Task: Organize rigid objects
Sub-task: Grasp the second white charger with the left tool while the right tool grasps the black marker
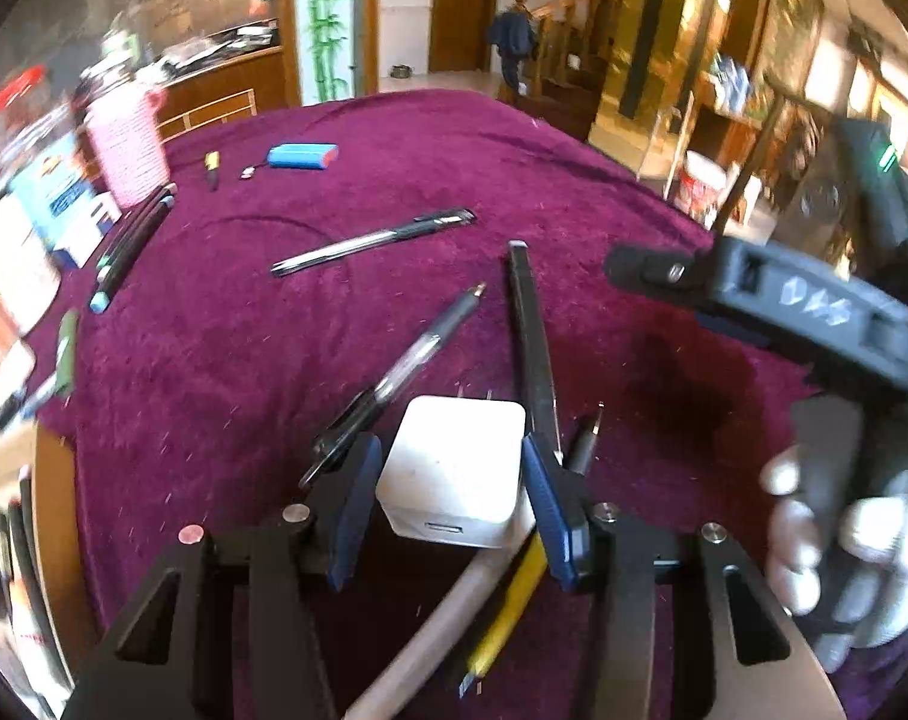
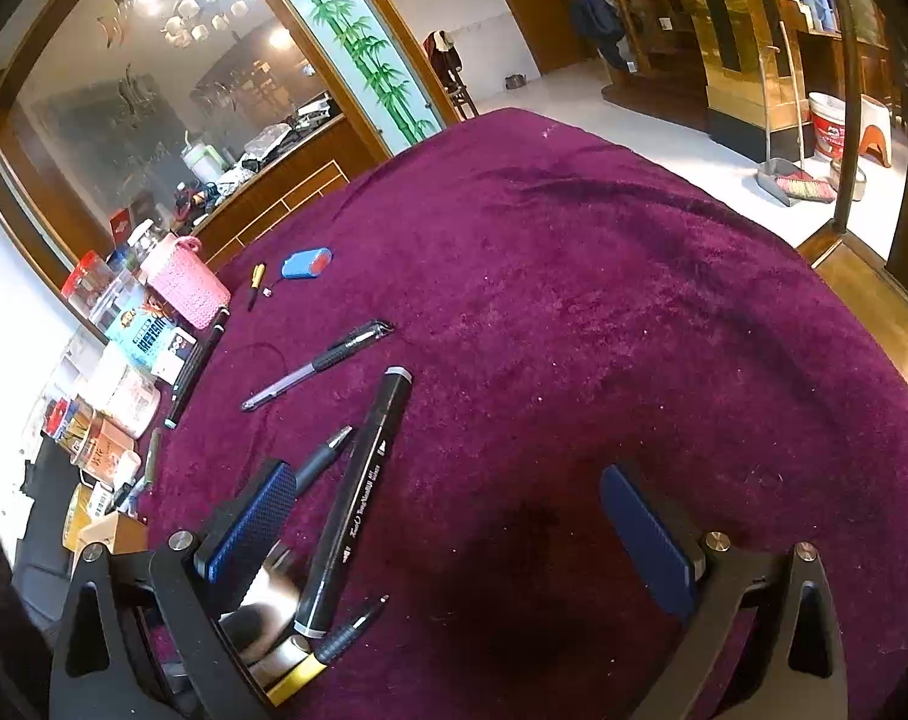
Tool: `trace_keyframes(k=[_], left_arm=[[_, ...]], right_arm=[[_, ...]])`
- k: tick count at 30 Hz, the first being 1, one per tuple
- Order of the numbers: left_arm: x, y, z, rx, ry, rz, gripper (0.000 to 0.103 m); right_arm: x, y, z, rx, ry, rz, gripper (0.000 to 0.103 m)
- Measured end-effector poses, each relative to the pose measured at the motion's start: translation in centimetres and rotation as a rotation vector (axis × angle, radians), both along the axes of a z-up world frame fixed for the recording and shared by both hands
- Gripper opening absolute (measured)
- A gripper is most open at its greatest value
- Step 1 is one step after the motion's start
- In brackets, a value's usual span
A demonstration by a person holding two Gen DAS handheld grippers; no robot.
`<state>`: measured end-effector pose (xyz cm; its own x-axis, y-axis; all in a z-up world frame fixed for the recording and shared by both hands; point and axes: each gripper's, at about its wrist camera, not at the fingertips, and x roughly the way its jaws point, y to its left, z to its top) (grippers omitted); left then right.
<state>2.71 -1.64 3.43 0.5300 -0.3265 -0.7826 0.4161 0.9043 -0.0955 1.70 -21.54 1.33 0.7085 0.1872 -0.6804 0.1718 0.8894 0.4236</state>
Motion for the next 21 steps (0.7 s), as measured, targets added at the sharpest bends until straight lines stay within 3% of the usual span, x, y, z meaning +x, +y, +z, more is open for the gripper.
trace_keyframes(k=[7, 9, 10, 13, 16, 18, 19, 20, 21], left_arm=[[-5.0, 6.1, 3.7, -0.144, -0.025, 0.084, 0.045], [-6.3, 7.6, 4.5, -0.174, -0.035, 0.102, 0.033], [-7.0, 8.5, 4.9, -0.19, -0.038, 0.107, 0.009], [-9.4, 11.7, 6.0, -0.254, -0.05, 0.135, 0.006], [-11.2, 13.9, 6.7, -0.252, -0.078, 0.156, 0.006], [-12.5, 14.4, 6.6, -0.212, -0.094, 0.149, 0.009], [-13.1, 14.3, 6.2, -0.191, -0.094, 0.136, 0.022], [-13.5, 14.1, 5.9, -0.185, -0.09, 0.126, 0.044], [-14.0, 13.8, 5.4, -0.186, -0.084, 0.108, 0.052]], right_arm=[[0.4, 0.4, -0.8, -0.02, 0.023, 0.025, 0.102], [0.5, 0.5, -1.0, -0.022, 0.031, 0.033, 0.102], [0.5, 0.5, -1.1, -0.017, 0.036, 0.037, 0.102], [0.4, 0.5, -1.3, -0.016, 0.03, 0.037, 0.102], [0.5, 1.0, -1.2, -0.044, 0.043, 0.036, 0.102], [0.6, 1.5, -1.0, -0.055, 0.061, 0.043, 0.102], [0.7, 1.9, -0.9, -0.046, 0.069, 0.055, 0.102], [0.9, 2.3, -0.7, -0.048, 0.074, 0.067, 0.102], [1.1, 3.0, -0.4, -0.067, 0.081, 0.084, 0.102]])
